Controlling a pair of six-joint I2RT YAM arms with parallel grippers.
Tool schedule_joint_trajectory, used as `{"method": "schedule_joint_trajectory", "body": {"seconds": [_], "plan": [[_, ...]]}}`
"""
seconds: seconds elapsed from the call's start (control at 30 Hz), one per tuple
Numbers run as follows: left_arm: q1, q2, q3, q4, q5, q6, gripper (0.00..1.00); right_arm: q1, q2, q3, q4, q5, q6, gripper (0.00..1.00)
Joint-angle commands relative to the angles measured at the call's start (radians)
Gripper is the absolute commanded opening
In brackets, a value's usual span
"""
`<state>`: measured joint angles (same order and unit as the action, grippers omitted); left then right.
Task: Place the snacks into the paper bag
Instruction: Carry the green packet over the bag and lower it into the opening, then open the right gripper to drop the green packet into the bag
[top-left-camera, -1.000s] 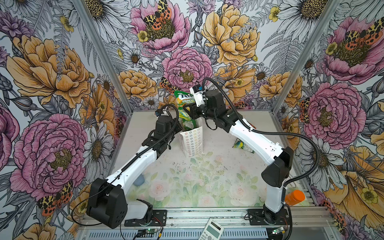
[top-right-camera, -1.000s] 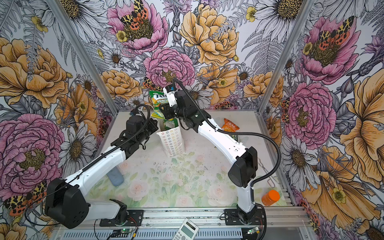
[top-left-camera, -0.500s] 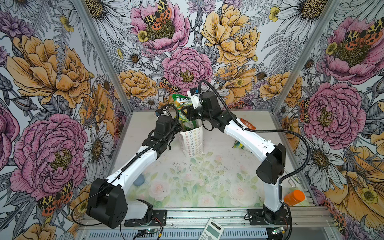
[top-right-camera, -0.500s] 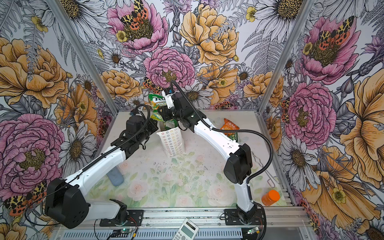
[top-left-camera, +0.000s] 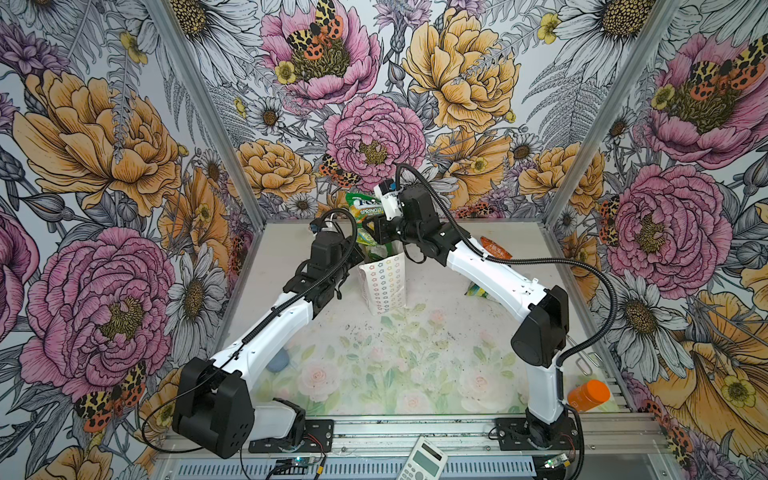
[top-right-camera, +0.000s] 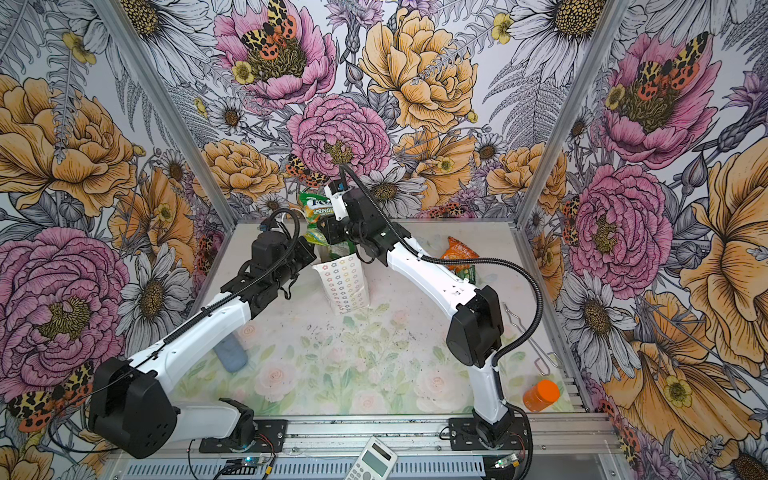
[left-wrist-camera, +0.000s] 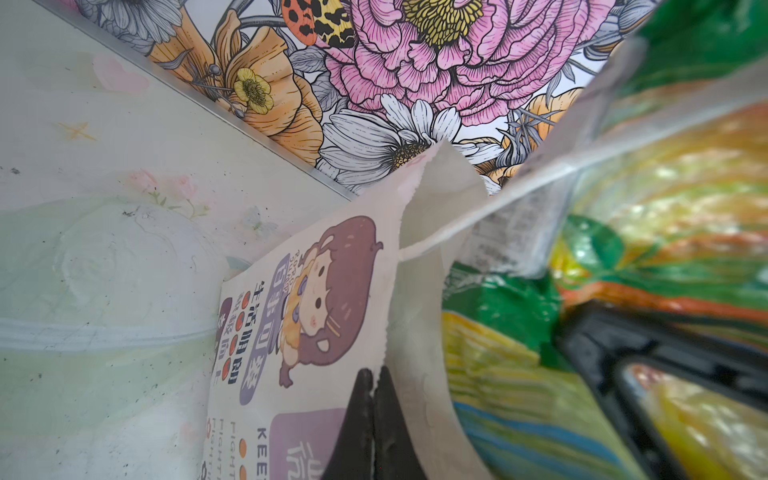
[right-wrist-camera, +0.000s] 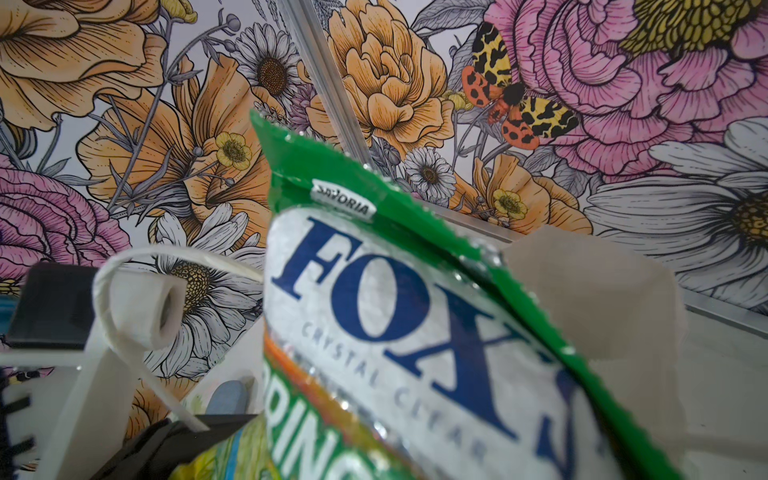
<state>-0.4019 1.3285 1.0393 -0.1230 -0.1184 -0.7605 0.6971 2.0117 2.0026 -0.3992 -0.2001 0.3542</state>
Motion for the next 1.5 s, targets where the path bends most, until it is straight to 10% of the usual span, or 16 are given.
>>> {"method": "schedule_joint_trajectory", "body": {"seconds": [0.0,1.23,1.47], "plan": [[0.005,-0.029,-0.008,0.026,0.001,-0.002,0.00,0.002,-0.037,-0.034,0.048,0.033,-0.023,0.33],[-0.001,-0.023,-0.001,0.020,-0.006,-0.002,0.00,0.002,-0.117,-0.085,-0.088,0.130,-0.185,0.41],[0.000,-0.015,0.006,0.018,-0.006,-0.002,0.00,0.005,-0.132,-0.076,-0.109,0.134,-0.196,0.57]]}}
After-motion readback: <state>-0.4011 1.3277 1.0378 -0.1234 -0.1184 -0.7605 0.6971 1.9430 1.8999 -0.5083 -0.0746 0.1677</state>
